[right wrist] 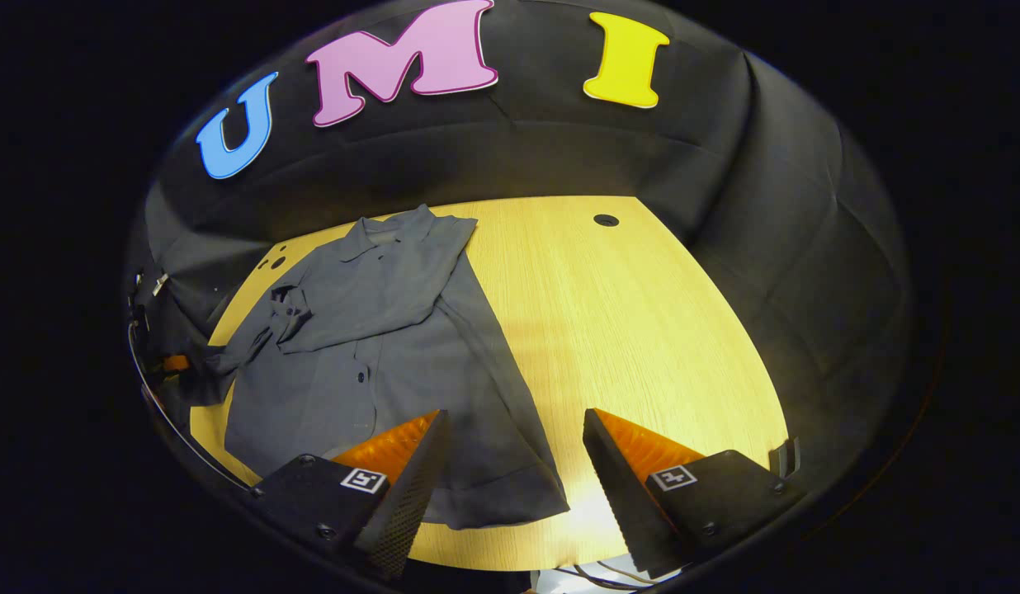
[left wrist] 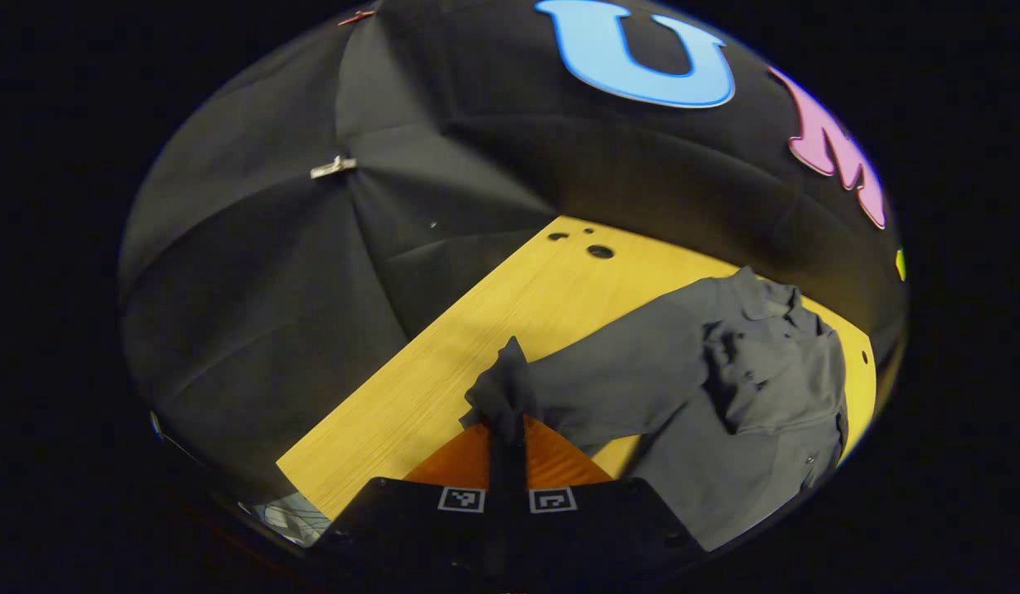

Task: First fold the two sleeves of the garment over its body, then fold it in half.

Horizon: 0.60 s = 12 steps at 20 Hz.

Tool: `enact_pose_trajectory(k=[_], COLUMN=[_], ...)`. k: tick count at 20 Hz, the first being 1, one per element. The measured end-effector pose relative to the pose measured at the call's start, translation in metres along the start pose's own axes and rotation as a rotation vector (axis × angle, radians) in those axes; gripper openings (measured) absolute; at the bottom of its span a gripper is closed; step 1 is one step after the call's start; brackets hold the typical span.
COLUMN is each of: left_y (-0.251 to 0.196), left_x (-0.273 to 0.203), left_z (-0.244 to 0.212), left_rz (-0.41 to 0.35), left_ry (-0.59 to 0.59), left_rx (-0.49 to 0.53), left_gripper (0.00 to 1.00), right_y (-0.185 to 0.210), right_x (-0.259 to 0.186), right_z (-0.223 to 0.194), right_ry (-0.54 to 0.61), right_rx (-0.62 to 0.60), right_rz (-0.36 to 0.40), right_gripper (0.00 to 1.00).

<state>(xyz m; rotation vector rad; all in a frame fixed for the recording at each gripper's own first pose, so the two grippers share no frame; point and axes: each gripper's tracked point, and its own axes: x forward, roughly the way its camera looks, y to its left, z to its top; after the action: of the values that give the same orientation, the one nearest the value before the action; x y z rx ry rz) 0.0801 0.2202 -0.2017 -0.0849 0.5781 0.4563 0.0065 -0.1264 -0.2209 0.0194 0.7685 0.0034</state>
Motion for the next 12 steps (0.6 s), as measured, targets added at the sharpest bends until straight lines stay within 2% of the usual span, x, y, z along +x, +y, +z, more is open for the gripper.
enact_pose_trajectory(k=[6, 12], left_y=[-0.115, -0.243], left_x=[-0.02, -0.031], left_z=[0.05, 0.059], left_rz=[-0.136, -0.3], left_ry=[-0.09, -0.108], left_rx=[0.124, 0.199], left_gripper=[0.05, 0.05], right_y=[-0.015, -0.038], right_x=[0.018, 0.026], right_z=[-0.003, -0.014], right_ry=[0.026, 0.049], right_rx=[-0.02, 0.011], right_rz=[0.024, 0.017], right_gripper=[1.0, 1.0])
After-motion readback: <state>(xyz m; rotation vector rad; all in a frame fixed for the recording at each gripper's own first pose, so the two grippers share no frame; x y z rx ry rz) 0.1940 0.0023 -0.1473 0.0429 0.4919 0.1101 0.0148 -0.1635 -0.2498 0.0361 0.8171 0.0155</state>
